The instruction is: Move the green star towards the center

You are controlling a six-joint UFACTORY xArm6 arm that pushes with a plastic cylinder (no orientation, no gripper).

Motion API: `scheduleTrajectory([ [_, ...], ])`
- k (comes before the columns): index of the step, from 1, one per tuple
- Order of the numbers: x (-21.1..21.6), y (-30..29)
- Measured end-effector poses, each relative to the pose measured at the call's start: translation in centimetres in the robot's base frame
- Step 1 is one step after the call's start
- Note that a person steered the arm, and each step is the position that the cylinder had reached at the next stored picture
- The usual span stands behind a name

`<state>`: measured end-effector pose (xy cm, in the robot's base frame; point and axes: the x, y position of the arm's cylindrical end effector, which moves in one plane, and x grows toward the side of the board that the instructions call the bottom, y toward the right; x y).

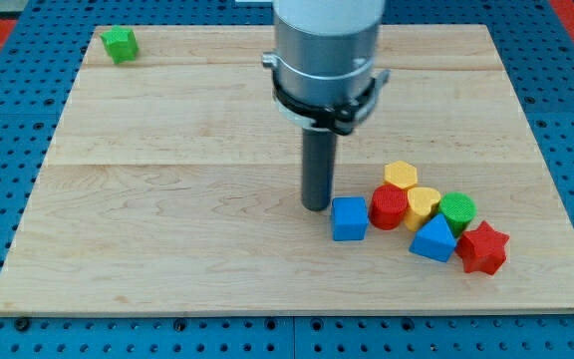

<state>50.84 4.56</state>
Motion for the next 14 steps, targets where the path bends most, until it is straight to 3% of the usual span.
scheduleTrajectory([
  [1,1.9,4.3],
  [3,2.5,-10.2],
  [4,-0.4,-21.0],
  [6,-16.7,-34.9],
  [7,-17.2,-35.0],
  [8,-25.4,-34.2],
  [9,-30.2,-30.7],
  [10,-27.8,-18.6],
  [11,-17.0,-16.0],
  [13,-27.7,-18.5],
  [14,-30.3,-23.0],
])
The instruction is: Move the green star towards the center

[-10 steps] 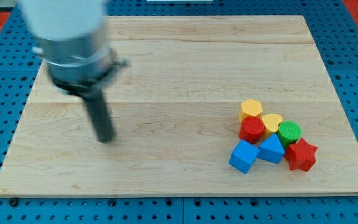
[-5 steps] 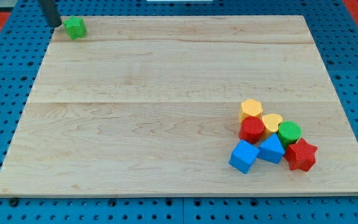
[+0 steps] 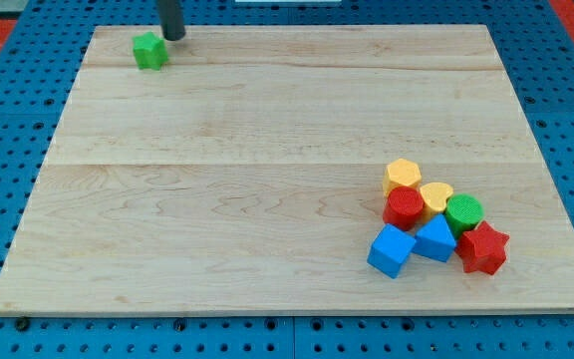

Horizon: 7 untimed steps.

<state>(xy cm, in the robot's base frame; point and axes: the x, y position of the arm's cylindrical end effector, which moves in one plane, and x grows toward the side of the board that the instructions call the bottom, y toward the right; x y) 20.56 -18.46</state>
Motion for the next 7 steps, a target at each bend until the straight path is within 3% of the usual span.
scheduleTrajectory([
  [1,3.2,-5.0],
  [2,7.1,-3.6],
  [3,10.2,2.0],
  [5,9.5,13.5],
  [6,6.4,13.6],
  [7,9.8,16.3],
])
